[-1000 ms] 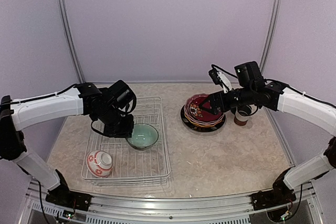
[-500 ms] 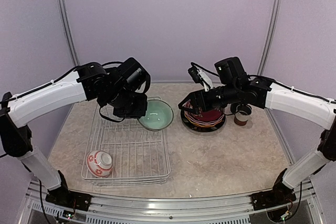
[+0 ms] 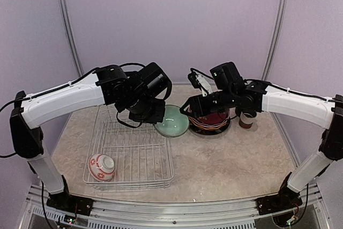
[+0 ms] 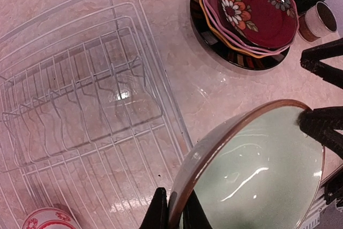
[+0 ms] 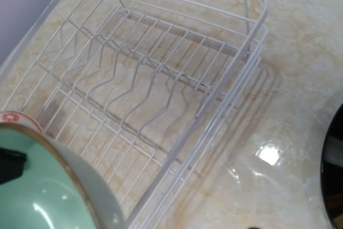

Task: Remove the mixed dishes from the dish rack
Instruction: Pass from the left arm to the right

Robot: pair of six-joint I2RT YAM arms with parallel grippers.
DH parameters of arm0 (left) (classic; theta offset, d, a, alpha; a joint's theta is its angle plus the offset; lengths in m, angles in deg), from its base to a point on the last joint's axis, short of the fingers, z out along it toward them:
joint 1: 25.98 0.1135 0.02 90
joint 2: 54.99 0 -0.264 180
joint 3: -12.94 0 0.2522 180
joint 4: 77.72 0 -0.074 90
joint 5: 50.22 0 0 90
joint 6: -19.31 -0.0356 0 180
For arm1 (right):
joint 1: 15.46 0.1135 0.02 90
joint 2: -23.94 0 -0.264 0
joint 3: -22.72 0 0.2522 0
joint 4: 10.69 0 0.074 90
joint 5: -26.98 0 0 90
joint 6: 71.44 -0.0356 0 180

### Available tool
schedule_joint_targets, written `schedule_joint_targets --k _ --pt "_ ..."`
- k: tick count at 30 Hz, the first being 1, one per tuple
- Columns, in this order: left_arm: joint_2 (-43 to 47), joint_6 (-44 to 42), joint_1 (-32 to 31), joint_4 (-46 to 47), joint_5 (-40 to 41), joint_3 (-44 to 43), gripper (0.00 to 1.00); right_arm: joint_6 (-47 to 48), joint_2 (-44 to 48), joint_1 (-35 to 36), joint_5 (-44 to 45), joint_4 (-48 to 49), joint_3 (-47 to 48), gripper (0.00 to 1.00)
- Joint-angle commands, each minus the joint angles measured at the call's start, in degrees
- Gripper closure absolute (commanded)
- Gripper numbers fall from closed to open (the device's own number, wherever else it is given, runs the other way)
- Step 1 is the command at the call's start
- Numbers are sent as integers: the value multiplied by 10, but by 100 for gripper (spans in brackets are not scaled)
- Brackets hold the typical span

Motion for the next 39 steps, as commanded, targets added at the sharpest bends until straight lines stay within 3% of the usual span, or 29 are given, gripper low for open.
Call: schedule_joint_targets --k 1,8,14,17,20,27,39 --pt "-10 0 -12 33 9 -38 100 -1 -9 12 51 -7 6 48" --pt "-25 7 -21 39 13 -54 100 7 -13 21 86 -22 5 68" --pt "-22 4 -21 49 16 -55 100 7 -17 21 82 -23 6 97" --pt "-24 -1 -21 53 11 -58 100 8 -14 21 88 -32 13 100" --pt "-23 -6 -20 60 0 -56 78 10 0 21 104 -43 12 100" --pt "20 -33 -12 145 -53 0 3 2 72 2 146 -59 -33 100" --pt "86 -53 19 201 -124 62 1 -16 233 -123 133 -96 -199 100"
